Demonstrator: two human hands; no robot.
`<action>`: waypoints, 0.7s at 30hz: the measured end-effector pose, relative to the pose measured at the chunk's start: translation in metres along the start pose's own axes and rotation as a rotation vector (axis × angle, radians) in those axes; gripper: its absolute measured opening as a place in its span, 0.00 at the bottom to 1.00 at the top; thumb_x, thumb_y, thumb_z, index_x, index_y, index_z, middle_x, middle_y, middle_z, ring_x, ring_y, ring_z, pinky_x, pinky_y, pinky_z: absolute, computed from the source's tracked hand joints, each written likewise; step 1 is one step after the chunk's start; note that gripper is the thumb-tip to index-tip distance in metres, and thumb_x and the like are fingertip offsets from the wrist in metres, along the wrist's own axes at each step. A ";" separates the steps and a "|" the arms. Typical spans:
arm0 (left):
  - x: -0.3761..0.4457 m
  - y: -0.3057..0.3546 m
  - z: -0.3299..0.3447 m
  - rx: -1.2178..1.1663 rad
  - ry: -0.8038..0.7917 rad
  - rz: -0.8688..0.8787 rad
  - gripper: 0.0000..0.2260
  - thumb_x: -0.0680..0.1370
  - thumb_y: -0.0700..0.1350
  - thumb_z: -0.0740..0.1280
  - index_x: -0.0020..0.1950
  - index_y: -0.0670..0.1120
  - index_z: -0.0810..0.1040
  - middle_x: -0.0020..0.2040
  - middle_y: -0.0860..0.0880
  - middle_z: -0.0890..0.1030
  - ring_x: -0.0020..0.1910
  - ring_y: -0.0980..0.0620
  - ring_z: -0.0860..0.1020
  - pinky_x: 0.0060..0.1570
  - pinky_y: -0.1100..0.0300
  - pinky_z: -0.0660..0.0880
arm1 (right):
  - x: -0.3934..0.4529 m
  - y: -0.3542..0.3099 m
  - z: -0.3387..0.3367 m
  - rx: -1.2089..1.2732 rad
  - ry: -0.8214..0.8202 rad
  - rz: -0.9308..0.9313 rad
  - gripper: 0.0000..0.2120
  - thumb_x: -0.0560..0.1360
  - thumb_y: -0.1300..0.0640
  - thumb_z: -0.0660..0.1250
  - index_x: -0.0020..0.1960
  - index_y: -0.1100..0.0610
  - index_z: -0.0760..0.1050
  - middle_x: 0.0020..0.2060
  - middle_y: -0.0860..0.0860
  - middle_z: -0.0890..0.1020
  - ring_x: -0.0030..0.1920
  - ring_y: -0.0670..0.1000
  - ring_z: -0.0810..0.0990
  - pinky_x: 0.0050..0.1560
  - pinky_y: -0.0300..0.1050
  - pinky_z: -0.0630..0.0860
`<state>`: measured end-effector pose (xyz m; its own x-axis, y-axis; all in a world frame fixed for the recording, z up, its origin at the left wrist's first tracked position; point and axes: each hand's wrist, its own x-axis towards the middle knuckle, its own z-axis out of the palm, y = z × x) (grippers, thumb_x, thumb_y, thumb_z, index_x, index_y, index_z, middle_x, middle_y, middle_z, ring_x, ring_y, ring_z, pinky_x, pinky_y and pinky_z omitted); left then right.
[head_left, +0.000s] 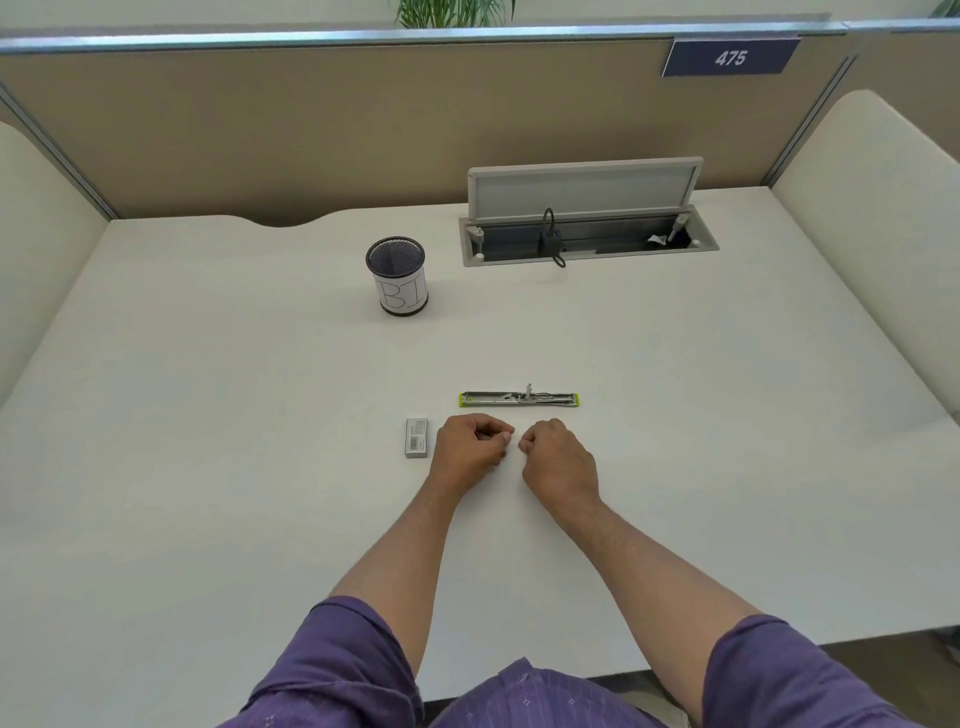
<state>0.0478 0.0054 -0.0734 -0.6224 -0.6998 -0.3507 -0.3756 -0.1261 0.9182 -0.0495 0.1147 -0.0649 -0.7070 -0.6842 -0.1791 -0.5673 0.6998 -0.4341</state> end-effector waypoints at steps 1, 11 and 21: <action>0.000 0.000 0.000 -0.003 -0.003 0.000 0.05 0.76 0.37 0.71 0.46 0.43 0.87 0.36 0.43 0.84 0.32 0.52 0.80 0.33 0.58 0.77 | -0.001 -0.003 0.000 -0.028 -0.011 0.004 0.08 0.79 0.60 0.62 0.55 0.52 0.76 0.54 0.50 0.77 0.54 0.54 0.78 0.44 0.46 0.69; 0.000 -0.002 0.000 -0.014 0.012 0.006 0.05 0.75 0.37 0.70 0.45 0.44 0.87 0.36 0.43 0.85 0.32 0.52 0.81 0.34 0.58 0.78 | -0.005 -0.013 0.007 -0.326 -0.063 -0.053 0.16 0.77 0.61 0.61 0.64 0.59 0.69 0.61 0.55 0.72 0.58 0.55 0.75 0.49 0.46 0.73; -0.002 0.005 -0.001 -0.131 -0.011 -0.009 0.06 0.76 0.34 0.70 0.47 0.41 0.86 0.37 0.44 0.84 0.32 0.51 0.80 0.33 0.61 0.76 | 0.012 0.003 0.001 0.385 0.003 -0.005 0.05 0.81 0.58 0.64 0.49 0.51 0.77 0.50 0.49 0.80 0.50 0.52 0.79 0.49 0.45 0.73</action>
<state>0.0482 0.0057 -0.0675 -0.6273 -0.6904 -0.3605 -0.2887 -0.2237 0.9309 -0.0592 0.1083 -0.0695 -0.7059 -0.6866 -0.1741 -0.3711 0.5679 -0.7347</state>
